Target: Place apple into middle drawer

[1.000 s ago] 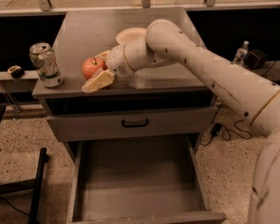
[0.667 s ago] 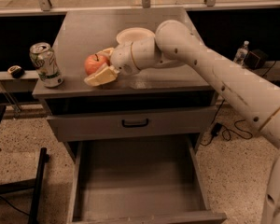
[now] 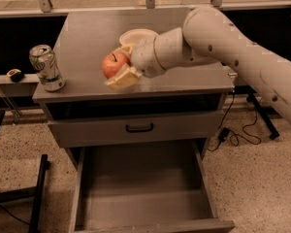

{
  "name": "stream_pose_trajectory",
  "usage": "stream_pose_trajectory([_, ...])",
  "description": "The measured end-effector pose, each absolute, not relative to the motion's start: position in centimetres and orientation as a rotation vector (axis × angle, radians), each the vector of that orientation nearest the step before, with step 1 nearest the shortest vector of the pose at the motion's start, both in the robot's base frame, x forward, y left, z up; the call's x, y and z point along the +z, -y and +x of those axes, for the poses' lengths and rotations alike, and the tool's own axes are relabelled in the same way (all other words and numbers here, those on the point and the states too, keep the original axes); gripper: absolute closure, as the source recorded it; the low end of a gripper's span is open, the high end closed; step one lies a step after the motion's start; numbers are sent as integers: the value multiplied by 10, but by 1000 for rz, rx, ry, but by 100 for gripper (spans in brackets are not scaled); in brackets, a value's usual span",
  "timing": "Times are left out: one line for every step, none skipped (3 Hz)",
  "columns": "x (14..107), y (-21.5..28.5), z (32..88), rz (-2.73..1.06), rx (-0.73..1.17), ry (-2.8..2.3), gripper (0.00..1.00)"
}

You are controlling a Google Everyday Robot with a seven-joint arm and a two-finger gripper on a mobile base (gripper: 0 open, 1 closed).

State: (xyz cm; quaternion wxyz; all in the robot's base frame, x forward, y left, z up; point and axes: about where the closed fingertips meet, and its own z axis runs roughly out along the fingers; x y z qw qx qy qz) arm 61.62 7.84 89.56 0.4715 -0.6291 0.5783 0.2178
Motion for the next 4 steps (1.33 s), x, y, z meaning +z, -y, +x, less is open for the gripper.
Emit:
stream_pose_trajectory([883,-40,561,-1584,462,-1458,100])
stream_pose_trajectory([843,-2,509,-1544,521,-1507,100])
stream_pose_trajectory([833,43,496,-1469,494,-1570,100])
stream_pose_trajectory([804,35,515,-1509,520,-1532,100])
